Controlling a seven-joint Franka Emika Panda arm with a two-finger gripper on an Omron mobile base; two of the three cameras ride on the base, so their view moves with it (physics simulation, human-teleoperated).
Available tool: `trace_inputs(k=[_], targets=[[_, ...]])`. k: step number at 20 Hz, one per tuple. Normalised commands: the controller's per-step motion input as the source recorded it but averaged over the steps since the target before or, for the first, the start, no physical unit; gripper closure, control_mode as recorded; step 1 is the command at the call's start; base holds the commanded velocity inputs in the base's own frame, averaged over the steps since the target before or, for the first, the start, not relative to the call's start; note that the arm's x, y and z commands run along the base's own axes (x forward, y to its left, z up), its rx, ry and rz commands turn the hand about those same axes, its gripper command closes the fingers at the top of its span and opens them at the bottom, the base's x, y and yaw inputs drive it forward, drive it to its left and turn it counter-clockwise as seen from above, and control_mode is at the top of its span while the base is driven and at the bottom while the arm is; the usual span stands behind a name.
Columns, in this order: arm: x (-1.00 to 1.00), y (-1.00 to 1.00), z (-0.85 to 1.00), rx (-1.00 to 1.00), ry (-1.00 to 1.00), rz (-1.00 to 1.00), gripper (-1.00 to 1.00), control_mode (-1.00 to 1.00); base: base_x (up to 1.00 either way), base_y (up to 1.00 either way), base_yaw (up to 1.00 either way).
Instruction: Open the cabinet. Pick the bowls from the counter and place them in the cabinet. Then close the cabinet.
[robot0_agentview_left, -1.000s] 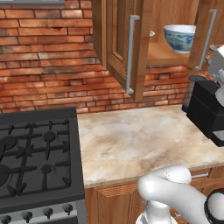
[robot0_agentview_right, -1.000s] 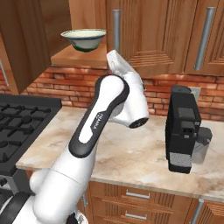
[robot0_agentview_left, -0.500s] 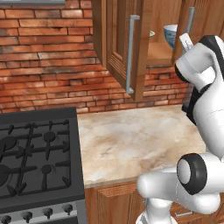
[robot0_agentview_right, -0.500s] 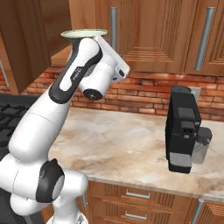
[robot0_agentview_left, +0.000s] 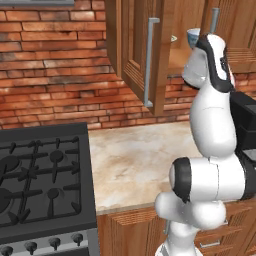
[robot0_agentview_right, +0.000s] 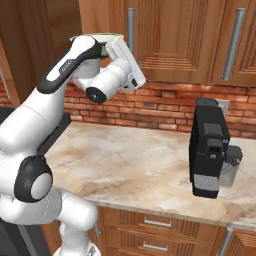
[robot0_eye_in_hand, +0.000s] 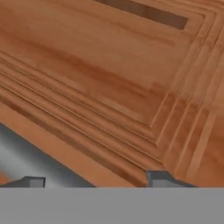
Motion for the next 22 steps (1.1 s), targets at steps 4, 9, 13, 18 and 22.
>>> trace_inputs(k=[4,9,13,18,22], targets=[[-0.23,-0.9,0.58,0.42,0.08,0.12,-1.0,-1.0,0.0,0.0,0.0],[-0.65,-0.62,0.9,0.3,-0.05,0.2,-1.0,-1.0,0.0,0.0,0.0],[-0.93,-0.52,0.65,0.28,-0.13,0.2,-1.0,-1.0,0.0,0.0,0.0],[-1.0,-0.25,0.26,0.22,-0.18,0.15,-1.0,-1.0,0.0,0.0,0.0],[-1.0,0.48,-0.1,0.02,-0.06,0.07,-1.0,-1.0,0.0,0.0,0.0]])
